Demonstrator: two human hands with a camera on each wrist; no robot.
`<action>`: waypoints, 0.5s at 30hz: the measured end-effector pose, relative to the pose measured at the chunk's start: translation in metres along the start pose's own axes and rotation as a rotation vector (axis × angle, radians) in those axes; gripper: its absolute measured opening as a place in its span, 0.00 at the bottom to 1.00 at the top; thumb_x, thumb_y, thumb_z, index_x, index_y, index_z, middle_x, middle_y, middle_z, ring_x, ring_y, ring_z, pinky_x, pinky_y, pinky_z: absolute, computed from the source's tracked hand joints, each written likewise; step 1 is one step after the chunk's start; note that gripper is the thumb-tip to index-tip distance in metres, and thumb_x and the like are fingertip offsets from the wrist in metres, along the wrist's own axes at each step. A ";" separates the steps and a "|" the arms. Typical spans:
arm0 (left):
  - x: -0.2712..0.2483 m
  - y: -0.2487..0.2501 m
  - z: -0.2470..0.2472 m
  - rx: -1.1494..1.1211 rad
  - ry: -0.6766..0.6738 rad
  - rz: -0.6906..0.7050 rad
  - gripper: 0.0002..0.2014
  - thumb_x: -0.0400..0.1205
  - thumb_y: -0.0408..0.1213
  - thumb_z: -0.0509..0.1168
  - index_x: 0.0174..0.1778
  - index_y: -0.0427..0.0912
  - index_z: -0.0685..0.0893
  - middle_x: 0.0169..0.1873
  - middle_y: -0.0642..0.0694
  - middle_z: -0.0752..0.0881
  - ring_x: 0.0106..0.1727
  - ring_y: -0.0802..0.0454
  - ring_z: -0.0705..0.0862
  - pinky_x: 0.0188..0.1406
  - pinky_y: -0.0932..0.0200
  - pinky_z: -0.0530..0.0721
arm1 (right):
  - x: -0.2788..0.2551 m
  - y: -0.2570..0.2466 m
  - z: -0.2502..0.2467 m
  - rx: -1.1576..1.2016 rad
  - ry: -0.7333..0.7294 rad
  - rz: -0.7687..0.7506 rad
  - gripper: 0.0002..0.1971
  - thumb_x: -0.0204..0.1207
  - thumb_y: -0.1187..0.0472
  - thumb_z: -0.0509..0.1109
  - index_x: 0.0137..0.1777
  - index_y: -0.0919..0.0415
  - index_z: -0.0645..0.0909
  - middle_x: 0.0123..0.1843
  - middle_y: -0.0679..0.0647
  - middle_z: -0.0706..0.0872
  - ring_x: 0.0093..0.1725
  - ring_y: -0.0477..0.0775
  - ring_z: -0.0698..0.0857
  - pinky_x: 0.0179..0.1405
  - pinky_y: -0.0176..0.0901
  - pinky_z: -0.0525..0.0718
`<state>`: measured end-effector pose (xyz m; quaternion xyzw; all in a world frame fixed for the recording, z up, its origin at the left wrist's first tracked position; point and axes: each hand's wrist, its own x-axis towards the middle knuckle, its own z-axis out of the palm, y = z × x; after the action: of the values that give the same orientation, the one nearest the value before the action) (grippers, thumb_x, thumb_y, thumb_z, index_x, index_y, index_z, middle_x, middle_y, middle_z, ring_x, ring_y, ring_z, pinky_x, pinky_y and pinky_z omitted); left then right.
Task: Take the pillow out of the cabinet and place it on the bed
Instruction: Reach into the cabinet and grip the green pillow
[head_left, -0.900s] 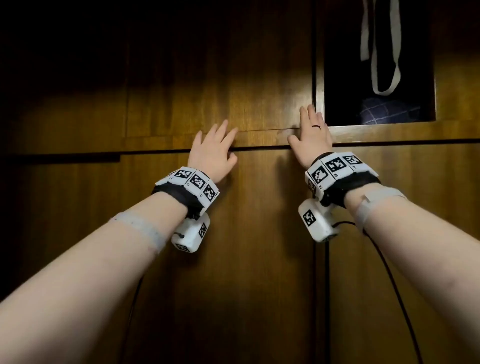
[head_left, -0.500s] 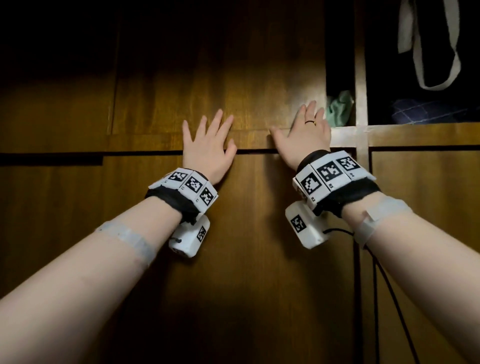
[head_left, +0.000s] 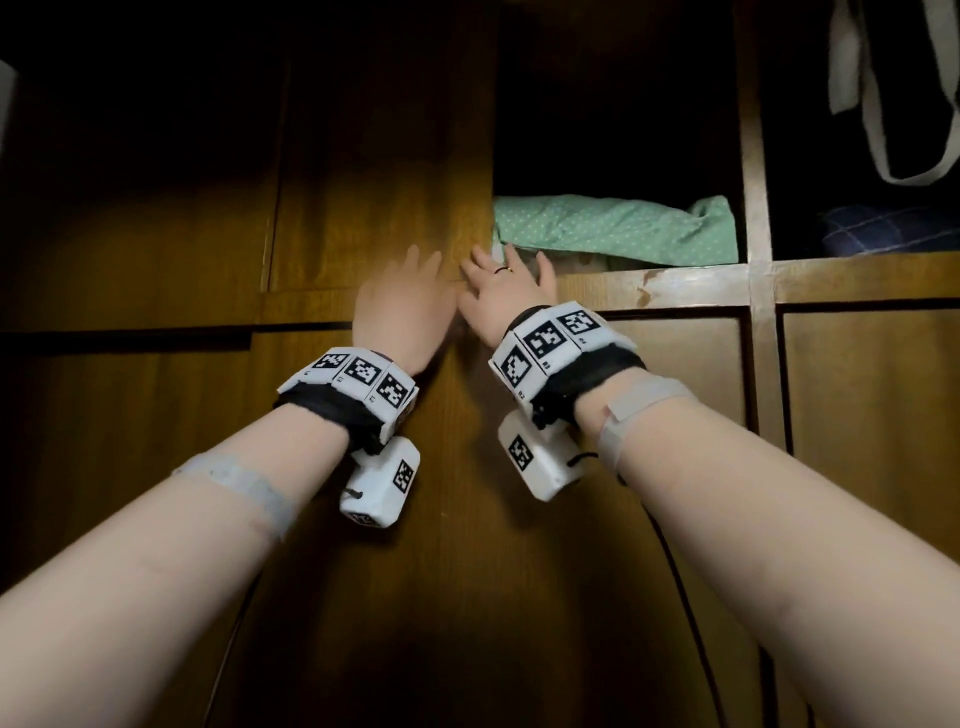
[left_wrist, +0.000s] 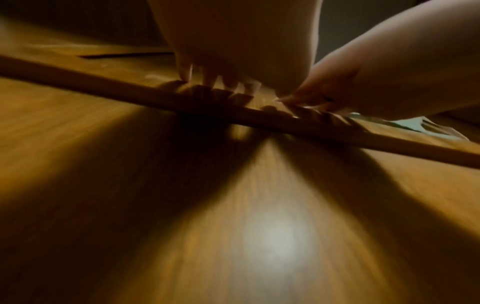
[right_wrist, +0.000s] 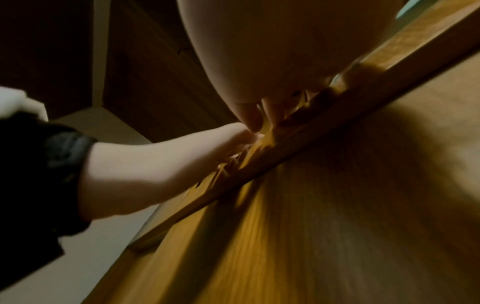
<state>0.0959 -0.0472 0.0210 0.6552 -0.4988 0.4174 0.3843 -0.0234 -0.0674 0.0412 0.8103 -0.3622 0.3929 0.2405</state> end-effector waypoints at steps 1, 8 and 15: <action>0.000 -0.003 -0.001 0.029 0.001 -0.008 0.27 0.86 0.52 0.42 0.83 0.53 0.55 0.84 0.48 0.55 0.85 0.46 0.55 0.83 0.40 0.46 | -0.001 0.001 -0.001 0.027 0.015 0.005 0.25 0.86 0.50 0.46 0.83 0.50 0.57 0.87 0.47 0.51 0.86 0.55 0.45 0.83 0.60 0.37; -0.001 -0.025 -0.009 0.126 0.005 -0.040 0.25 0.86 0.49 0.40 0.82 0.58 0.57 0.83 0.50 0.60 0.85 0.42 0.50 0.82 0.36 0.36 | 0.000 0.044 -0.018 0.097 0.225 0.234 0.27 0.83 0.54 0.53 0.82 0.56 0.59 0.86 0.54 0.55 0.86 0.57 0.49 0.84 0.59 0.43; 0.003 -0.047 -0.013 0.186 -0.035 -0.184 0.27 0.85 0.49 0.40 0.82 0.53 0.59 0.83 0.46 0.62 0.85 0.41 0.49 0.80 0.33 0.35 | -0.003 0.072 -0.016 -0.009 0.261 0.221 0.24 0.84 0.53 0.51 0.79 0.58 0.66 0.83 0.55 0.64 0.82 0.56 0.61 0.79 0.54 0.55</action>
<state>0.1397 -0.0262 0.0246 0.7383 -0.4022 0.4133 0.3497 -0.0882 -0.1004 0.0561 0.7064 -0.4168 0.5173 0.2446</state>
